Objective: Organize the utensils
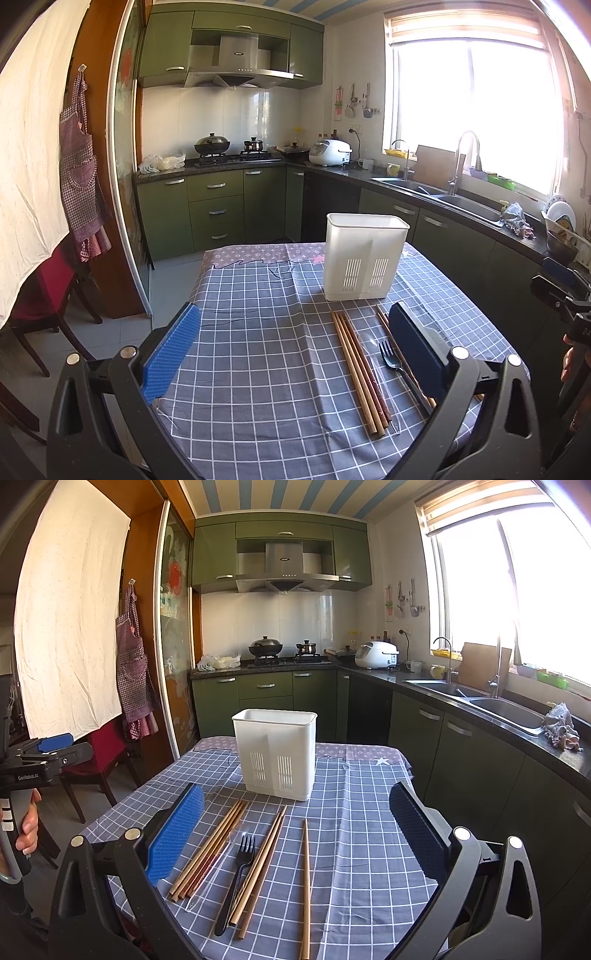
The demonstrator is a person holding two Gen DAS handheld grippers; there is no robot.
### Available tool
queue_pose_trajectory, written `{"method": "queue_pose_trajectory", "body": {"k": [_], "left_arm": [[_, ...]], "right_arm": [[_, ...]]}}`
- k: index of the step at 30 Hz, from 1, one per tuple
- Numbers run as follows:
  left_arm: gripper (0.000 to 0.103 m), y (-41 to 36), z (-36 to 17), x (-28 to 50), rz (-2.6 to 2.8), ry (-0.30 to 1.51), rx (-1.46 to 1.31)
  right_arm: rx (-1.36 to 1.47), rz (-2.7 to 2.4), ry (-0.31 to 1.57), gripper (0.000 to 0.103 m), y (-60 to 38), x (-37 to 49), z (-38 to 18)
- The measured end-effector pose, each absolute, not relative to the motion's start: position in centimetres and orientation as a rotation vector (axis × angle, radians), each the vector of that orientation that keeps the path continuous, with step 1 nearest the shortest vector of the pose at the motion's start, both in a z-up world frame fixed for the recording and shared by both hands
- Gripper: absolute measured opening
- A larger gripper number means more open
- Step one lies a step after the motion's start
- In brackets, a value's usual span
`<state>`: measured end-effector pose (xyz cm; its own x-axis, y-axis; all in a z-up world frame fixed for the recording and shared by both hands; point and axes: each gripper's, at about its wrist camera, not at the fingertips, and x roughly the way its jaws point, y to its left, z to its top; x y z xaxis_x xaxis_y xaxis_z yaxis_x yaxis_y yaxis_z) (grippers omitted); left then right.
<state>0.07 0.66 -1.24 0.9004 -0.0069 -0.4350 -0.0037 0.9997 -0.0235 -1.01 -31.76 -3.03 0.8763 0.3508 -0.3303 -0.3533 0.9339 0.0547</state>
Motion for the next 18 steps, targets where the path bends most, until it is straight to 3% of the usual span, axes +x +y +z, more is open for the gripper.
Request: {"method": "queue_pose_trajectory", "body": {"k": [18], "left_arm": [[0.097,1.17,-1.25,-0.01,0.004,0.455,-0.034]], "right_arm": [[-0.009,0.365,0.351,0.099,-31.68,-0.92,-2.82]]}}
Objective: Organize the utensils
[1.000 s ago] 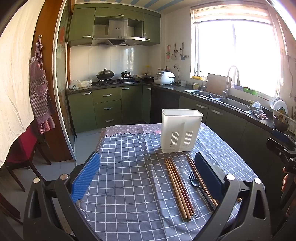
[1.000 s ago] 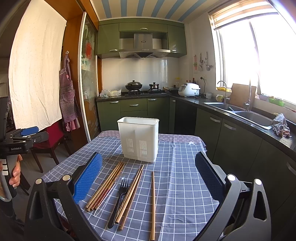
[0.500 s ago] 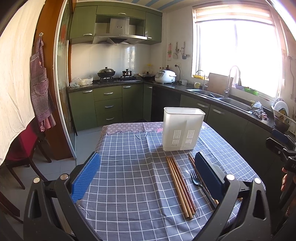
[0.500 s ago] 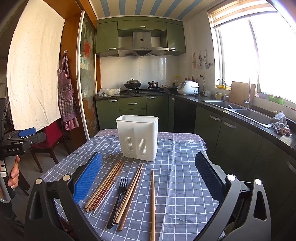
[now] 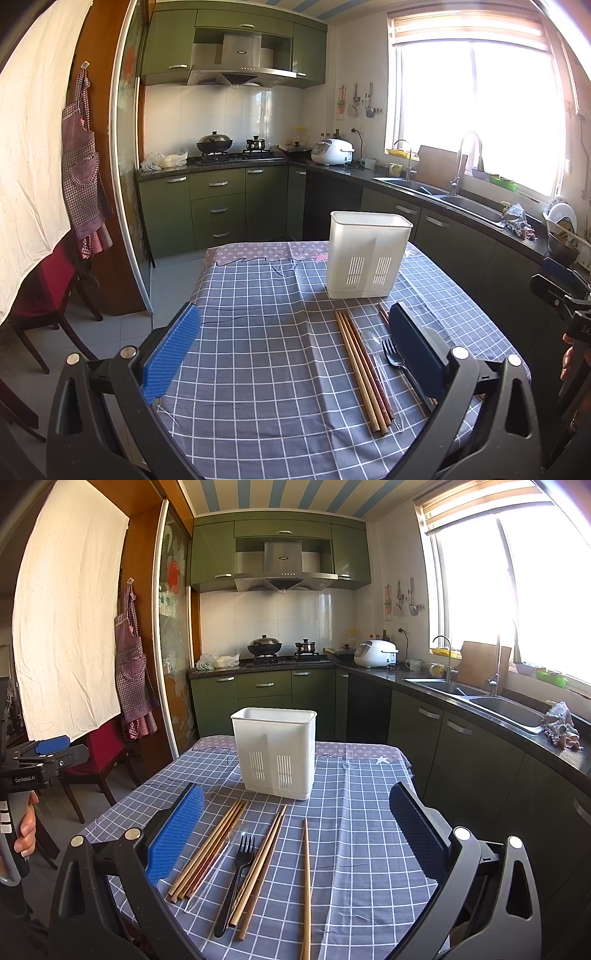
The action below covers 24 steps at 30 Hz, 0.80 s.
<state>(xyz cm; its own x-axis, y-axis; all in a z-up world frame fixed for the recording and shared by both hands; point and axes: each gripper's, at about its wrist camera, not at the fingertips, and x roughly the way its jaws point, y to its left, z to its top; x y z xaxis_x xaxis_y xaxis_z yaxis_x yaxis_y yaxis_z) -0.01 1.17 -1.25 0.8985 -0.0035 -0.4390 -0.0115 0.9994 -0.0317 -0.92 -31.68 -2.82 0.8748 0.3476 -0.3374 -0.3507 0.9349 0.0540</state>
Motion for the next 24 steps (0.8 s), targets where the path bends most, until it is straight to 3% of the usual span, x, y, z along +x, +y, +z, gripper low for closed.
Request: {"method": "queue_pose_trajectory", "body": {"k": [24], "left_arm": [[0.097,1.17,-1.64,-0.05,0.001,0.460,-0.033]], "right_arm": [[-0.005,0.360,0.358,0.099,-31.80,-0.51,-3.12]]}}
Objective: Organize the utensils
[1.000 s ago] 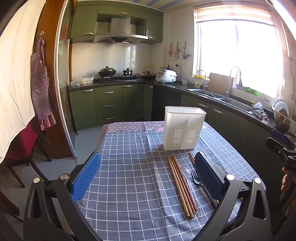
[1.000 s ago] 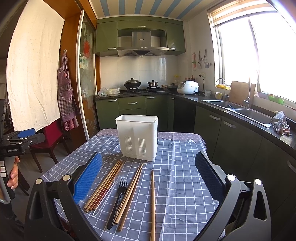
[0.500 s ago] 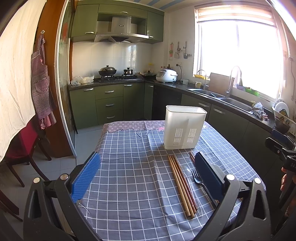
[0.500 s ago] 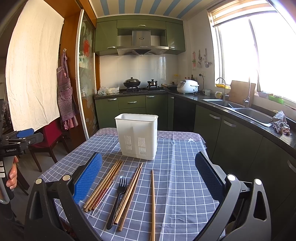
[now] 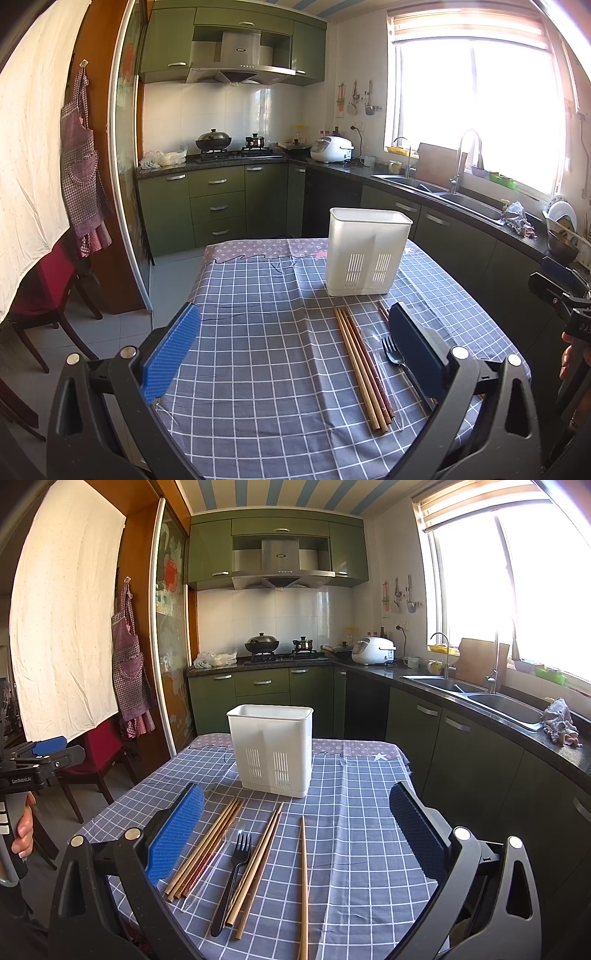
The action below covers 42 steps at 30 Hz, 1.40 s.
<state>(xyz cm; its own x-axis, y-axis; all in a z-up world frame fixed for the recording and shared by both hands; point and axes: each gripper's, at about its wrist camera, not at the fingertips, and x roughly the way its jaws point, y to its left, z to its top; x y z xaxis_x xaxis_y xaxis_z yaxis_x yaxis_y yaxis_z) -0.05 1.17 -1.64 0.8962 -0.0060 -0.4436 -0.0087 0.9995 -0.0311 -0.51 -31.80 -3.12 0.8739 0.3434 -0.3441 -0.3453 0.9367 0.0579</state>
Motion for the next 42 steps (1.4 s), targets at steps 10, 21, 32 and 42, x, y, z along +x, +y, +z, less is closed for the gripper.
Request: {"method": "queue_pose_trajectory", "body": {"k": [10,21,32,42], "left_arm": [[0.097,0.9,-1.8,0.1,0.000,0.466,-0.031],[0.097,0.8,-1.8,0.1,0.000,0.468,-0.030],[0.097,0.4,-2.7,1.7,-0.026,0.519,-0.033],[0.097,-2.8,-6.7,10.0,-0.145,0.828,-0.069]], "right_arm": [[-0.004,0.359,0.367,0.099,-31.9,-0.2,-3.4],[-0.003,0.356,0.371,0.099,-32.0,0.0,-3.5],[-0.019,0.362,0.432,0.099,-31.6,1.7,-4.3],[-0.035,0.390,0.673,0.099,-32.3,8.8,-7.2]]}}
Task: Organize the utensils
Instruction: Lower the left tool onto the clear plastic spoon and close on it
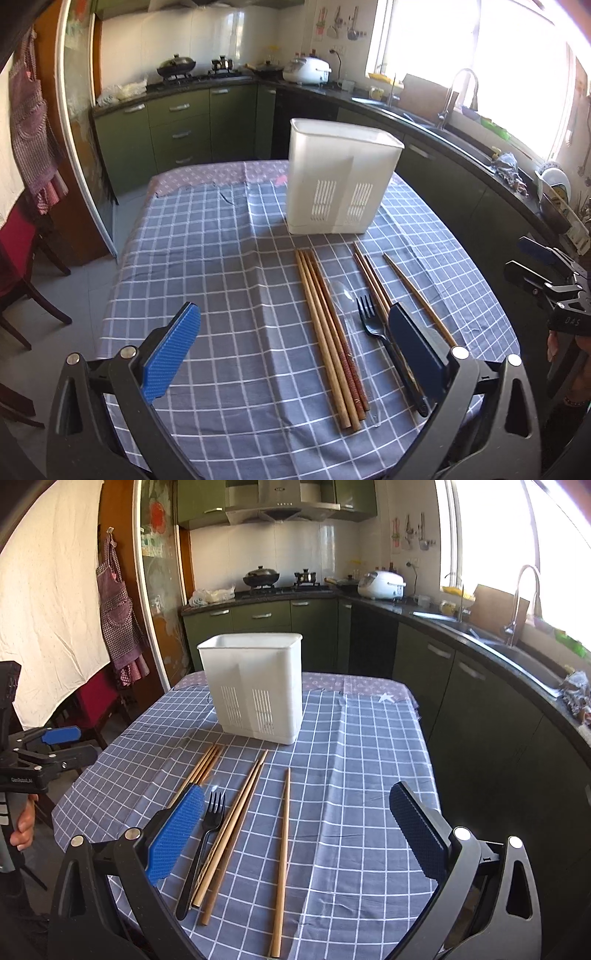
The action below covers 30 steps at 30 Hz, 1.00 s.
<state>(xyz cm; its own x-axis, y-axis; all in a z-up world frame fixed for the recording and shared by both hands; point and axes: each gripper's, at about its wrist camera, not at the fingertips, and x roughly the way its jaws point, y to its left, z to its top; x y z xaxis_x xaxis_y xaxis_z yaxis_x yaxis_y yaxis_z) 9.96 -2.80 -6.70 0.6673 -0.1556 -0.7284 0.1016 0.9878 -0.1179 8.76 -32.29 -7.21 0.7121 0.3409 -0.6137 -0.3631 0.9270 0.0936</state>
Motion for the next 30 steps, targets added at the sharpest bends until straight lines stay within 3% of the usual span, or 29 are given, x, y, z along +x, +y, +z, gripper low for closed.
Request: {"method": "queue_pose_trajectory", "body": {"k": [7,9,16,19,30], "left_arm": [[0.095,-7.7,-11.4,14.5,-0.265,1.100,-0.111],[0.087,-8.9,-12.5,15.2,-0.276,1.157,-0.104],[0.041,-10.1,-15.2,17.4,-0.248,1.308,-0.110],[0.028,-10.4,-16.0,18.1,-0.248,1.343,-0.103],[0.010,-11.5,-17.3,19.9,-0.161,1.365,0.004]], "right_arm": [[0.029,0.388,0.881,0.099,-33.5,13.4,-9.4],[0.018,0.388,0.893,0.099,-33.6,13.8,-9.5],[-0.002,0.407,0.910,0.099,-33.2,14.4,-10.2],[0.001,0.412,0.922,0.099,-33.1,14.4,-10.5],[-0.032,0.428,0.911,0.099,-32.2,13.9,-10.4]]}}
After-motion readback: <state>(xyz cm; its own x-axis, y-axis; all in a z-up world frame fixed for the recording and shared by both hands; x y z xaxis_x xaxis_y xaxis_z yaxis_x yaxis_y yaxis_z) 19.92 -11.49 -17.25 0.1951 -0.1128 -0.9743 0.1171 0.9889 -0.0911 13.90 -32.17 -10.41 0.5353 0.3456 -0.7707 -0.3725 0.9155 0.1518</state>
